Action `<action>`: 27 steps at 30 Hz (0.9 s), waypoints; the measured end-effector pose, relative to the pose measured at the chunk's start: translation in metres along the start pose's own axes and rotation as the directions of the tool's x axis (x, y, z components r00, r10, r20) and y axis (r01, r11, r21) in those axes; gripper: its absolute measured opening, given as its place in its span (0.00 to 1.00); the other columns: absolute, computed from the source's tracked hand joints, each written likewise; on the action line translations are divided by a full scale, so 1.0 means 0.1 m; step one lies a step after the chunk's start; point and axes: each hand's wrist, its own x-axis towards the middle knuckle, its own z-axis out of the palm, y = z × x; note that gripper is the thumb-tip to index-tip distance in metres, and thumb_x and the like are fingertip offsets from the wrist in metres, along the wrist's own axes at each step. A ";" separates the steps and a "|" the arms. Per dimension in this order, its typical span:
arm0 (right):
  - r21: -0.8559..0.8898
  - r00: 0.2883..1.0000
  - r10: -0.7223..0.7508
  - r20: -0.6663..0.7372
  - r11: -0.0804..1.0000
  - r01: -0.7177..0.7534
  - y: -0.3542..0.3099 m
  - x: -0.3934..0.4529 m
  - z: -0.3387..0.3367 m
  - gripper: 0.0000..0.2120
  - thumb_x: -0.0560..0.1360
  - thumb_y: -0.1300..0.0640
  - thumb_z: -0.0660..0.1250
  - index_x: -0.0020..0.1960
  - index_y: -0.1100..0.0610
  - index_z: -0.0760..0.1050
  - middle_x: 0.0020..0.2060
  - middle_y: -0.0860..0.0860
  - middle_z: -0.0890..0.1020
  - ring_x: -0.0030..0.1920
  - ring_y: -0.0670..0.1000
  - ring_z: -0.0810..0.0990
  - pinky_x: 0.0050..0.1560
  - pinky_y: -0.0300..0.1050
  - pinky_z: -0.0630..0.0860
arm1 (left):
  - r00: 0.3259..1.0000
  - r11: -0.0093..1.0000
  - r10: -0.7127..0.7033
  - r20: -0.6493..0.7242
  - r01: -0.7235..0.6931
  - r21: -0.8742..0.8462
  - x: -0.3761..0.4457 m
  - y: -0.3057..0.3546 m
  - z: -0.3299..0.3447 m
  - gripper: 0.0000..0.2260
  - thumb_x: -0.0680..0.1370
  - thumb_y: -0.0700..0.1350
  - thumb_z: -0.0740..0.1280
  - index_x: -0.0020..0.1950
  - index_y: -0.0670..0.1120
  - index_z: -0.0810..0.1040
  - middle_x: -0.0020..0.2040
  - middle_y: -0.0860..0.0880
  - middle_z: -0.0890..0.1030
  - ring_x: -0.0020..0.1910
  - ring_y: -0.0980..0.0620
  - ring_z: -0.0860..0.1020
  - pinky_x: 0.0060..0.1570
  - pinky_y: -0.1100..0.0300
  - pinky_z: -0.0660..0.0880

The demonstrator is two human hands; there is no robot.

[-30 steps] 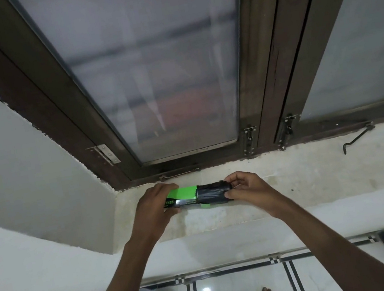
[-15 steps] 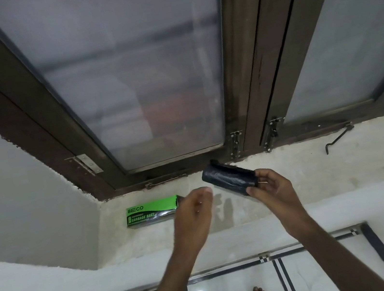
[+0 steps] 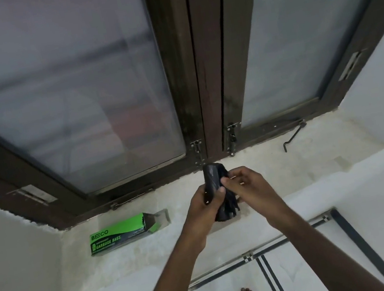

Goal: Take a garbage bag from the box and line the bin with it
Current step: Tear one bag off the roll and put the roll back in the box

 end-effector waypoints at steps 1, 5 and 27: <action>0.014 1.000 0.005 -0.009 1.000 -0.005 0.00 0.05 -0.04 0.05 0.78 0.54 0.70 0.51 0.55 0.79 0.45 0.54 0.84 0.45 0.50 0.83 0.42 0.38 0.79 | 1.000 1.000 -0.020 0.021 0.020 -0.015 0.01 0.01 0.03 0.21 0.76 0.58 0.67 0.66 0.50 0.75 0.60 0.47 0.83 0.56 0.48 0.83 0.58 0.49 0.80; 0.101 1.000 0.027 -0.002 0.995 -0.026 -0.01 0.12 -0.25 0.04 0.80 0.61 0.66 0.49 0.60 0.78 0.39 0.53 0.84 0.44 0.50 0.82 0.43 0.39 0.76 | 0.978 0.918 -0.187 0.089 0.207 -0.340 0.02 0.09 0.06 0.17 0.81 0.56 0.62 0.64 0.48 0.78 0.59 0.45 0.83 0.58 0.44 0.81 0.50 0.48 0.81; 0.200 0.983 0.045 -0.177 0.980 -0.009 0.04 0.50 -1.46 0.07 0.82 0.63 0.63 0.51 0.55 0.78 0.44 0.53 0.87 0.45 0.52 0.85 0.45 0.42 0.80 | 0.940 0.899 -0.314 -0.131 0.250 -0.358 0.20 0.06 -0.02 0.20 0.72 0.48 0.76 0.61 0.44 0.79 0.54 0.42 0.85 0.52 0.42 0.82 0.40 0.53 0.80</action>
